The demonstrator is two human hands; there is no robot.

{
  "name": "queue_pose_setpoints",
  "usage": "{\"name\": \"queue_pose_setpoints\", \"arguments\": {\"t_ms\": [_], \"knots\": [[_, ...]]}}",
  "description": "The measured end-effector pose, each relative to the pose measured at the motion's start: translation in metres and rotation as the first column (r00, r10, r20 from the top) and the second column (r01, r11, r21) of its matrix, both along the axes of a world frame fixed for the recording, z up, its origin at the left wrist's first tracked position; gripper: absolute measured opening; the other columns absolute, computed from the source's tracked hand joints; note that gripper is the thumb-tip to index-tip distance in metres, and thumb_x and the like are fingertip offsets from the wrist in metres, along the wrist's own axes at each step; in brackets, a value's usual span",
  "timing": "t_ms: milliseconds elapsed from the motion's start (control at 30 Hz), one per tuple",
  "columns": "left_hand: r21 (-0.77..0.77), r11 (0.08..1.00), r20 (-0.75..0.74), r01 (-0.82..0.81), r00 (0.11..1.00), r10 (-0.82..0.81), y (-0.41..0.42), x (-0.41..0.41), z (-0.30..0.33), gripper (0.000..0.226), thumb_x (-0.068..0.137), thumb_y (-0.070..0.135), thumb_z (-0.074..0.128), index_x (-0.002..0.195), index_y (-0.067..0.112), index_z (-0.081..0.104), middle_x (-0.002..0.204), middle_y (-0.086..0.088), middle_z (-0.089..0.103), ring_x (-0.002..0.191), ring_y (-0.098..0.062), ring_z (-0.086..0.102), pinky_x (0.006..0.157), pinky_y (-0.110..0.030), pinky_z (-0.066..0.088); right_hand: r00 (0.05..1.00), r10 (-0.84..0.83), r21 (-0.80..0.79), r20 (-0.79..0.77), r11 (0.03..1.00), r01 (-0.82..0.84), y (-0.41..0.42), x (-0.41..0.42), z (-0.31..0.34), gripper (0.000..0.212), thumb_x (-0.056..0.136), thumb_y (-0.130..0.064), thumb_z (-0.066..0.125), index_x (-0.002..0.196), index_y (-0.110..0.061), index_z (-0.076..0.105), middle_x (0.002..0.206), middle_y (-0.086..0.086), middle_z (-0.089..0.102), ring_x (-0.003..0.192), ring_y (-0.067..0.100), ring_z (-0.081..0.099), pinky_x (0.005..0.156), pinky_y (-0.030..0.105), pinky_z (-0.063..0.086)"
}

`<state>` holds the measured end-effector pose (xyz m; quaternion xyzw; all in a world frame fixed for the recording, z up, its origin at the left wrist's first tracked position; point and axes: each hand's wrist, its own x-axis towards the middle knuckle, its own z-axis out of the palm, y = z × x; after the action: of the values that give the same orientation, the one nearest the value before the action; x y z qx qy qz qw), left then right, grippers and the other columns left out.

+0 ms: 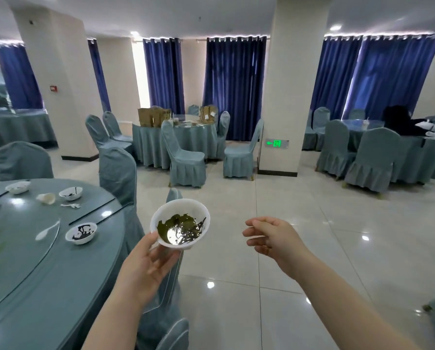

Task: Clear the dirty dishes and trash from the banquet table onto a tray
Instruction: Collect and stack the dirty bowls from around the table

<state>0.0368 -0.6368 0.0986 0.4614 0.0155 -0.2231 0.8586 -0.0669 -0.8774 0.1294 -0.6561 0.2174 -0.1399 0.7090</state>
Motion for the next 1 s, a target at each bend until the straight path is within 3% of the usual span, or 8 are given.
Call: {"name": "queue_pose_setpoints", "arguments": {"t_ms": [167,333,433,633,833,933,1000], "knots": [[-0.025,0.997,-0.052,-0.066,0.997,0.065,-0.057,0.071,-0.020,0.020,0.091,0.028,0.059,0.106,0.018,0.063,0.099,-0.013,0.072,0.090,-0.027,0.071,0.065,-0.038,0.058,0.997,0.079,-0.024,-0.027,0.997,-0.080,-0.057,0.080,-0.010,0.015,0.094,-0.017,0.054,0.093,-0.013,0.069,0.079,0.003,0.074,0.063,0.015,0.065,0.057,0.023,0.049],[-0.068,0.990,-0.123,-0.123,0.986,0.114,-0.118,0.157,-0.034,0.032,0.092,0.029,0.058,0.122,0.018,0.057,0.116,-0.015,0.062,0.104,-0.028,0.061,0.077,-0.040,0.051,0.996,0.085,0.014,-0.032,0.996,-0.085,-0.116,0.167,-0.014,0.016,0.095,-0.017,0.053,0.096,-0.012,0.068,0.080,0.004,0.074,0.063,0.016,0.065,0.057,0.024,0.049],[-0.092,0.981,-0.141,-0.169,0.978,0.156,-0.143,0.207,-0.030,0.032,0.091,0.028,0.059,0.122,0.018,0.057,0.115,-0.016,0.063,0.104,-0.030,0.061,0.077,-0.039,0.051,0.995,0.097,0.060,0.004,0.993,-0.097,-0.148,0.221,-0.011,0.016,0.095,-0.017,0.053,0.097,-0.011,0.068,0.080,0.005,0.073,0.063,0.016,0.065,0.058,0.024,0.049],[-0.070,0.950,-0.160,-0.304,0.944,0.290,-0.160,0.298,-0.034,0.020,0.091,0.027,0.060,0.108,0.016,0.062,0.100,-0.016,0.071,0.100,-0.029,0.065,0.082,-0.041,0.052,0.973,0.219,0.032,-0.069,0.976,-0.217,-0.187,0.335,-0.027,0.017,0.095,-0.019,0.053,0.098,-0.011,0.067,0.080,0.004,0.074,0.063,0.015,0.065,0.058,0.024,0.049],[-0.050,0.858,-0.244,-0.512,0.839,0.486,-0.186,0.371,-0.050,0.014,0.094,0.026,0.057,0.102,0.016,0.060,0.100,-0.014,0.068,0.097,-0.026,0.064,0.071,-0.040,0.056,0.925,0.370,0.054,-0.091,0.929,-0.366,-0.225,0.468,-0.053,0.016,0.095,-0.018,0.053,0.098,-0.010,0.067,0.078,0.003,0.073,0.061,0.014,0.064,0.059,0.024,0.048],[-0.029,0.774,-0.261,-0.632,0.753,0.604,-0.193,0.396,-0.054,0.011,0.095,0.025,0.054,0.099,0.016,0.059,0.104,-0.016,0.065,0.100,-0.027,0.061,0.088,-0.042,0.052,0.872,0.476,0.112,-0.115,0.878,-0.465,-0.223,0.533,-0.064,0.016,0.095,-0.016,0.053,0.097,-0.010,0.067,0.077,0.005,0.073,0.060,0.016,0.063,0.057,0.025,0.047],[-0.009,0.713,-0.267,-0.701,0.689,0.674,-0.187,0.412,-0.052,0.009,0.096,0.024,0.054,0.098,0.016,0.058,0.104,-0.017,0.063,0.099,-0.027,0.061,0.091,-0.042,0.048,0.823,0.556,0.152,-0.116,0.829,-0.538,-0.207,0.572,-0.071,0.015,0.095,-0.014,0.052,0.097,-0.008,0.066,0.075,0.005,0.072,0.059,0.016,0.061,0.056,0.024,0.046]]}}
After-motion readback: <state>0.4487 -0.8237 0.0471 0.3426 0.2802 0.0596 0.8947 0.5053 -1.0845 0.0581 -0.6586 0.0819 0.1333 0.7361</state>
